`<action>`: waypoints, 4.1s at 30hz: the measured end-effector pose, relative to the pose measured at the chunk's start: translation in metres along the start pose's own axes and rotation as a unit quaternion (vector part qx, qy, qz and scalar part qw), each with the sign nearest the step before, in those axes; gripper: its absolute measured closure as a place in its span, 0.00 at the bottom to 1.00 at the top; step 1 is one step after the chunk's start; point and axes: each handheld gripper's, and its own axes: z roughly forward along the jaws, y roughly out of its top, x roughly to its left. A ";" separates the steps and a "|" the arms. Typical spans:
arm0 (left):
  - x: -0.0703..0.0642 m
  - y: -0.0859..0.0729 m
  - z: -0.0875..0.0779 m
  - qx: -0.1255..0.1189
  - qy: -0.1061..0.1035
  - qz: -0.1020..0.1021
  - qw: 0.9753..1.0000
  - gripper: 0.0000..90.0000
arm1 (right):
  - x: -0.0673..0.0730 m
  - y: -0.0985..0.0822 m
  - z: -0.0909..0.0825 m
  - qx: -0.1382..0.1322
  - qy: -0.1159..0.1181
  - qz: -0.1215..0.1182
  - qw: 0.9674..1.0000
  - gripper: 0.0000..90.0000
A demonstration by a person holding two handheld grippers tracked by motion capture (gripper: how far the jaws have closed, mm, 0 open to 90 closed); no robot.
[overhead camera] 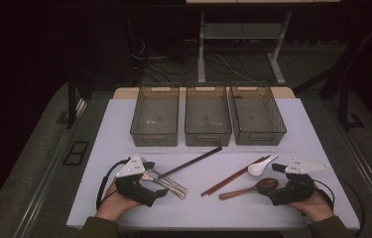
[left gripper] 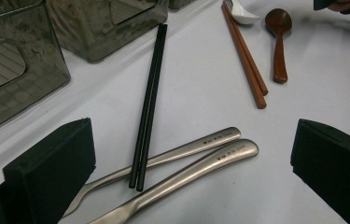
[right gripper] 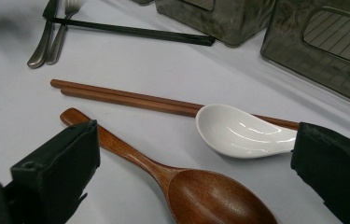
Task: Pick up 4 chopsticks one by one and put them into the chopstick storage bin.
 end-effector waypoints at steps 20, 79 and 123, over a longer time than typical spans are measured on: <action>-0.002 0.000 0.000 -0.004 -0.003 0.000 1.000 0.00 | 0.011 0.016 0.000 0.030 0.052 -0.018 0.998 0.40; -0.001 -0.001 0.000 -0.006 -0.001 -0.006 1.000 0.00 | 0.067 0.046 0.102 0.131 0.124 -0.105 0.978 1.00; -0.002 -0.002 0.001 -0.002 -0.001 -0.010 1.000 0.00 | 0.055 0.066 0.137 0.125 0.097 -0.088 0.983 1.00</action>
